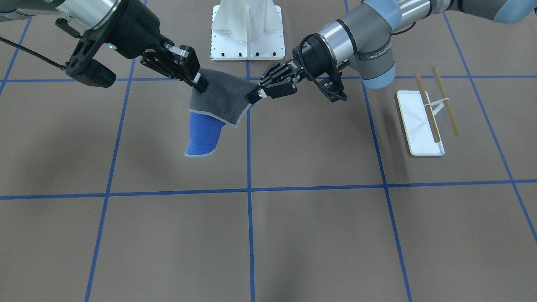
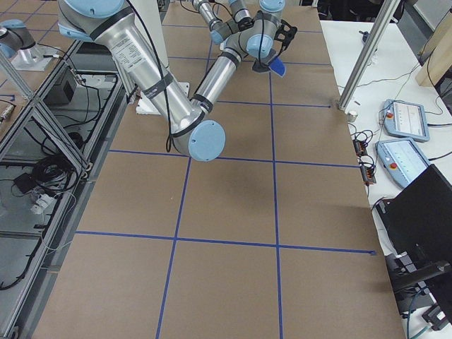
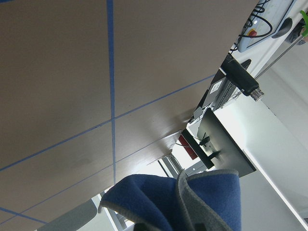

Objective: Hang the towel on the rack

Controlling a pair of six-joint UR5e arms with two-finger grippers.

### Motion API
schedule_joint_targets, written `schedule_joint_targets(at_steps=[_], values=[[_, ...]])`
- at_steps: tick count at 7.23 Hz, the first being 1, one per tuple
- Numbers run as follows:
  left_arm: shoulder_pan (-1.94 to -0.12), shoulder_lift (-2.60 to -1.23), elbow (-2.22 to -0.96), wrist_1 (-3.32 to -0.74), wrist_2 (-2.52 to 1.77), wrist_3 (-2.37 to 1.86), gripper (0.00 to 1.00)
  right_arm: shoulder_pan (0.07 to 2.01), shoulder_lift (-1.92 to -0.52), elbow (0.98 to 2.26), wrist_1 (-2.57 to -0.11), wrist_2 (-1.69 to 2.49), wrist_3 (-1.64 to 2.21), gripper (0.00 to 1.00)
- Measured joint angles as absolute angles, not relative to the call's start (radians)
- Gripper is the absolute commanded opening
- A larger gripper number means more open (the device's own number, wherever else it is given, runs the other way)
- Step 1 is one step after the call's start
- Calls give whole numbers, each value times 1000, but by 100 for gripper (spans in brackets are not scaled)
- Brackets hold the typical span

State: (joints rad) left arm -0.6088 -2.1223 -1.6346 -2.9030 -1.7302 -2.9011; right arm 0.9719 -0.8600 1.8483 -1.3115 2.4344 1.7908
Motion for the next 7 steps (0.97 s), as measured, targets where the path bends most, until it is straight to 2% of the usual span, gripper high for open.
schedule_joint_targets(at_steps=[1, 7], values=[[-609, -2121, -1635, -2905, -1730, -2890, 0, 973, -867, 1857, -1310, 2434, 1789, 99], [-614, -2103, -1635, -2898, -1647, -2436, 0, 980, -951, 1864, -1202, 2426, 1758, 100]])
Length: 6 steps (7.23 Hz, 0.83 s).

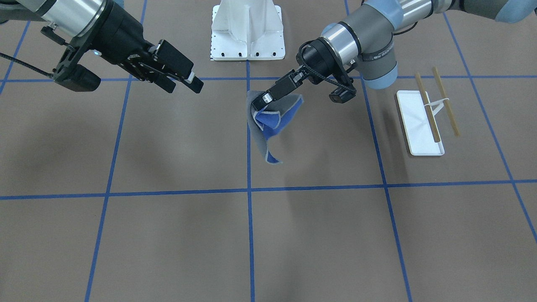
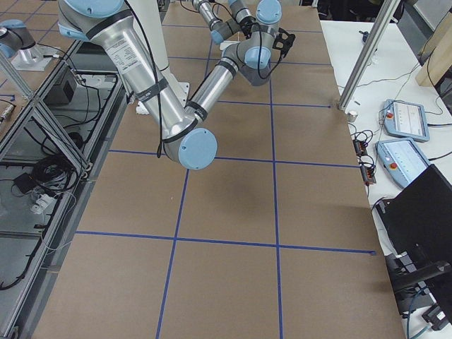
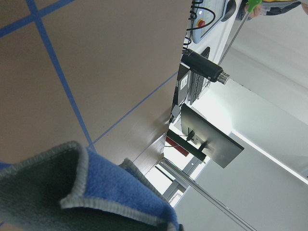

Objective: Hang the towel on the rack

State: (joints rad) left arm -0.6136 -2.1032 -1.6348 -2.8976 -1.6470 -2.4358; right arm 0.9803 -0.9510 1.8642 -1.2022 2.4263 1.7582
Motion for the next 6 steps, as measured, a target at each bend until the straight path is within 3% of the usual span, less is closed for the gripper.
schedule_joint_targets(at_steps=[6], values=[[-684, -1819, -1730, -2905, -1646, -1395, 0, 1019, -1061, 1864, -1197, 2422, 1562, 100]])
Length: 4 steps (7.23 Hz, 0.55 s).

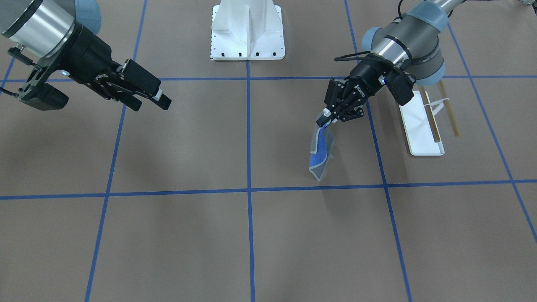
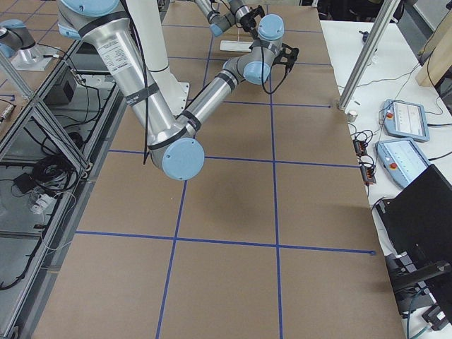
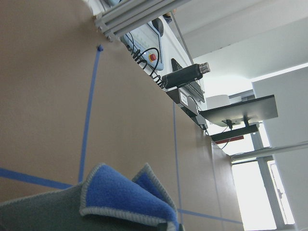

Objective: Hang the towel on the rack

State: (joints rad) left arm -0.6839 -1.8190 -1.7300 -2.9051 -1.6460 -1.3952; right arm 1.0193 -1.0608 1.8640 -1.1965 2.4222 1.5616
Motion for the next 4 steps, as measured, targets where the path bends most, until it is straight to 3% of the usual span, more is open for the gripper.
schedule_joint_targets(at_steps=[4], values=[[-764, -1508, -1821, -3036, -1643, -1342, 0, 1055, -1136, 1863, -1186, 2409, 1509, 100]])
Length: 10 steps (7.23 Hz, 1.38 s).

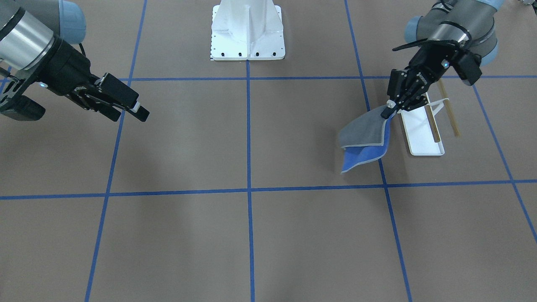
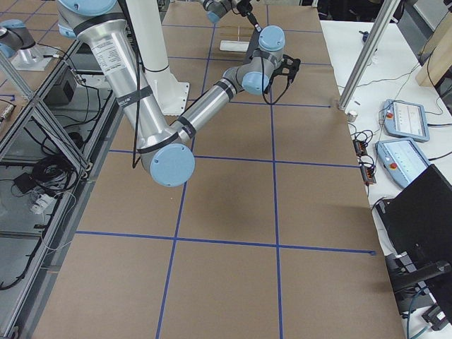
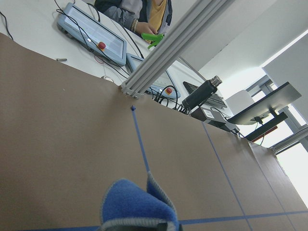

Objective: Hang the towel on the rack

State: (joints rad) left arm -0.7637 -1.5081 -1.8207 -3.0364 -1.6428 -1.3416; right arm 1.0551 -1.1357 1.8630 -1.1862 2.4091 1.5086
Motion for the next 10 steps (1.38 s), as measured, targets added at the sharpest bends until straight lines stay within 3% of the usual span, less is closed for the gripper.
schedule_joint_targets(at_steps=[3, 6, 9, 10], values=[[-886, -1326, -1783, -3187, -1725, -1341, 0, 1079, -1171, 1863, -1187, 2364, 1493, 100], [-1006, -1298, -1561, -3392, -1830, -1343, 0, 1080, -1173, 1864, -1187, 2356, 1485, 100], [-1055, -1294, -1439, -3507, -1860, -1344, 0, 1078, -1168, 1865, -1187, 2355, 1485, 100], [-1058, -1294, -1417, -3529, -1861, -1344, 5, 1078, -1168, 1865, -1187, 2355, 1485, 100]])
